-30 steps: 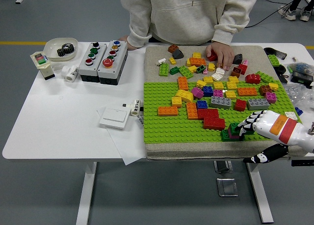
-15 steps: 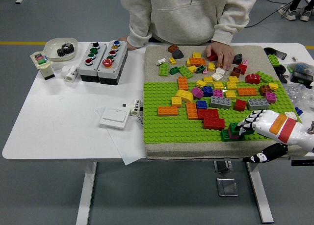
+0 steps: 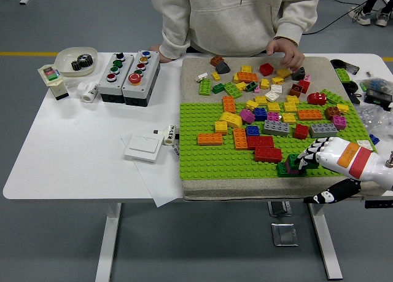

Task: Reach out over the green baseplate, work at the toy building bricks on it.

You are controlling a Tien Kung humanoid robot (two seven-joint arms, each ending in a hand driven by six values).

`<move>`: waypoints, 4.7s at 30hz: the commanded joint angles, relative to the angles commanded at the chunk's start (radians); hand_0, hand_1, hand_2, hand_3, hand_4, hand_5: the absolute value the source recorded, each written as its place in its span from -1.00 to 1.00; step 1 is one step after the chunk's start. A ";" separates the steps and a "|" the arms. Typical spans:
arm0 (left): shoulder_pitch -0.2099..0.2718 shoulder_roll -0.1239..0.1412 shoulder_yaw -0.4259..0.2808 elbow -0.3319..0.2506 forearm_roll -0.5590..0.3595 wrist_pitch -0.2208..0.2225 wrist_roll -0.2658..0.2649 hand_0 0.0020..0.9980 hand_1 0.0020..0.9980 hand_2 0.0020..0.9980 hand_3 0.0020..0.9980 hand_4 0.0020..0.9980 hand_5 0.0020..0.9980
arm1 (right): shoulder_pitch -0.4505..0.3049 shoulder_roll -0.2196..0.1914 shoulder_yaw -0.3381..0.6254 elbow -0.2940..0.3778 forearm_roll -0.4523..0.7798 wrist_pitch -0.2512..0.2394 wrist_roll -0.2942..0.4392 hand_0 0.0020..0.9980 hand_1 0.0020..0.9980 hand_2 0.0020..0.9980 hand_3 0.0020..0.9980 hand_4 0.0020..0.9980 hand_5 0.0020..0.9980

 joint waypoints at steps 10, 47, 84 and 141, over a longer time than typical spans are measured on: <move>0.004 0.001 -0.006 0.000 0.012 0.002 0.004 0.26 0.47 0.43 0.12 0.20 0.22 | -0.008 -0.006 0.022 0.017 0.009 -0.003 0.000 0.34 0.28 0.32 0.08 0.91 0.34; 0.010 0.006 -0.008 0.003 0.017 0.000 0.007 0.26 0.46 0.43 0.12 0.20 0.22 | -0.167 0.029 0.459 0.205 0.983 0.229 -0.160 0.67 0.56 0.64 0.68 0.96 0.36; 0.010 0.001 0.005 0.004 -0.012 -0.001 0.003 0.26 0.46 0.43 0.12 0.20 0.22 | -0.159 0.032 0.431 0.180 0.952 0.190 -0.184 0.68 0.58 0.61 0.67 0.99 0.40; 0.020 0.004 -0.006 0.001 0.012 0.000 0.013 0.26 0.46 0.43 0.12 0.20 0.22 | -0.124 0.031 0.385 0.154 0.965 0.151 -0.209 0.67 0.55 0.58 0.65 0.92 0.27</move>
